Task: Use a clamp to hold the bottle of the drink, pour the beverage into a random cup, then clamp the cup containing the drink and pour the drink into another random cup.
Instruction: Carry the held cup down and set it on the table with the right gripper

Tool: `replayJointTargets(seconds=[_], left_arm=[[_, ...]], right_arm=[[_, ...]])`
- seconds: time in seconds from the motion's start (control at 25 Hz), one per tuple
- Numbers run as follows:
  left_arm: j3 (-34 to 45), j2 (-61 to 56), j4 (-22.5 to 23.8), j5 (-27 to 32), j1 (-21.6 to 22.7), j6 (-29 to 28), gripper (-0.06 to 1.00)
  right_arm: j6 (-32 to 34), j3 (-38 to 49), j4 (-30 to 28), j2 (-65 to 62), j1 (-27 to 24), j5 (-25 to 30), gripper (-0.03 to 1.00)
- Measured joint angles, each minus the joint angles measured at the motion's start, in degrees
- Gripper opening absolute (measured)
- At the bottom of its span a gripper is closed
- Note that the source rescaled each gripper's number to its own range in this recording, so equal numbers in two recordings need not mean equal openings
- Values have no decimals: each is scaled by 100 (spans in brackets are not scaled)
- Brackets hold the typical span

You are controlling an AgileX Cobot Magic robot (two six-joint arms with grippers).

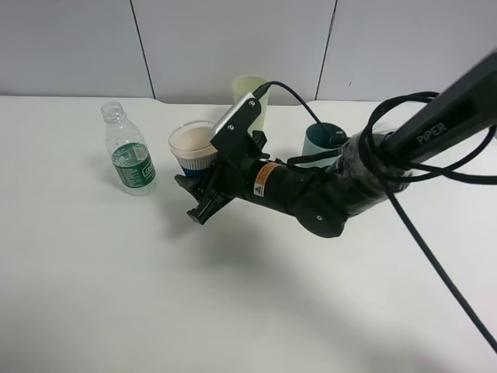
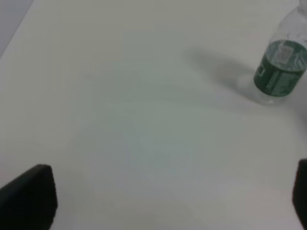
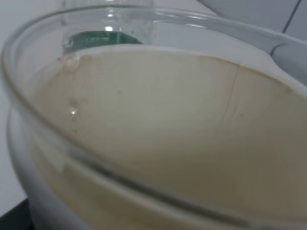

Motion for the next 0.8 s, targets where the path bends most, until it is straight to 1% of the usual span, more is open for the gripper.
replayJointTargets(seconds=[0.16,0.32,0.52,0.8], left_arm=[[0,0,0,0,0,0,100],[0,0,0,0,0,0,100],[0,0,0,0,0,0,100],[0,0,0,0,0,0,100]], right_arm=[[0,18,217,290,0,-390,1],[-9,18,316,496,0,-534,1],[-100,18,606,702,2,-897,1],[-106,18,1011,959,7,-1060,1]])
